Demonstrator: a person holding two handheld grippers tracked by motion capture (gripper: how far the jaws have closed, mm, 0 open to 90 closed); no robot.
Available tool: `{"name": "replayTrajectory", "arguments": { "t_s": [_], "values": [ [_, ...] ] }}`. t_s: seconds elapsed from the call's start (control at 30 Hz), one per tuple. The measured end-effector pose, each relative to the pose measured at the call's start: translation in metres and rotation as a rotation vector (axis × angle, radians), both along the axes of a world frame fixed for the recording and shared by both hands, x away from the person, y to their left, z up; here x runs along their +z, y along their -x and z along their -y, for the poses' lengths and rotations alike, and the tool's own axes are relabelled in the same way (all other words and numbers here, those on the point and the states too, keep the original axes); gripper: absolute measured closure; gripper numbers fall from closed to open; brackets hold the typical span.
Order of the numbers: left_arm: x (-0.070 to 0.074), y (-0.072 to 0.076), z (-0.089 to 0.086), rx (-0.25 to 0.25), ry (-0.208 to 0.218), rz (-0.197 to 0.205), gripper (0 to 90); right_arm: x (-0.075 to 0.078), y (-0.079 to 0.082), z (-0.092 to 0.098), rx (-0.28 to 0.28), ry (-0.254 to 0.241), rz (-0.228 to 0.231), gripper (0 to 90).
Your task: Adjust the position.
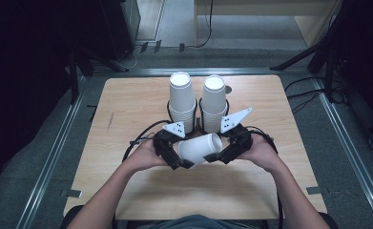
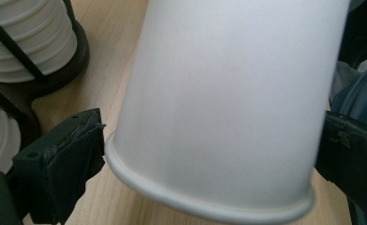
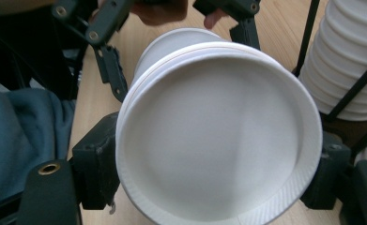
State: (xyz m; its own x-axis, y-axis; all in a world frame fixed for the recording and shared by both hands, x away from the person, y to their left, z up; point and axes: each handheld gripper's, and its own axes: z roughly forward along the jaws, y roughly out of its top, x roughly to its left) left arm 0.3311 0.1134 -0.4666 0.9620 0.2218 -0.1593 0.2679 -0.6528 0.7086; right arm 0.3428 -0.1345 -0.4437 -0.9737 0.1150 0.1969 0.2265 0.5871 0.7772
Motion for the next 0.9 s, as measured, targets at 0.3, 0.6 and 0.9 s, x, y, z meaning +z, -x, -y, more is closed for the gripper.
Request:
{"name": "replayTrajectory", "arguments": {
  "t_s": [0.3,0.6,0.9],
  "values": [
    [0.005,0.005,0.000,-0.008,0.125,0.007,0.5,0.010,0.006,-0.002,0.024,-0.090,0.018,23.0],
    [0.016,0.009,-0.006,-0.035,0.147,0.048,12.9,0.011,0.005,-0.001,0.030,-0.135,-0.006,23.7],
    [0.023,0.012,-0.008,-0.038,0.137,0.082,17.6,0.012,0.003,0.001,0.022,-0.149,-0.054,17.4]
  ]
}}
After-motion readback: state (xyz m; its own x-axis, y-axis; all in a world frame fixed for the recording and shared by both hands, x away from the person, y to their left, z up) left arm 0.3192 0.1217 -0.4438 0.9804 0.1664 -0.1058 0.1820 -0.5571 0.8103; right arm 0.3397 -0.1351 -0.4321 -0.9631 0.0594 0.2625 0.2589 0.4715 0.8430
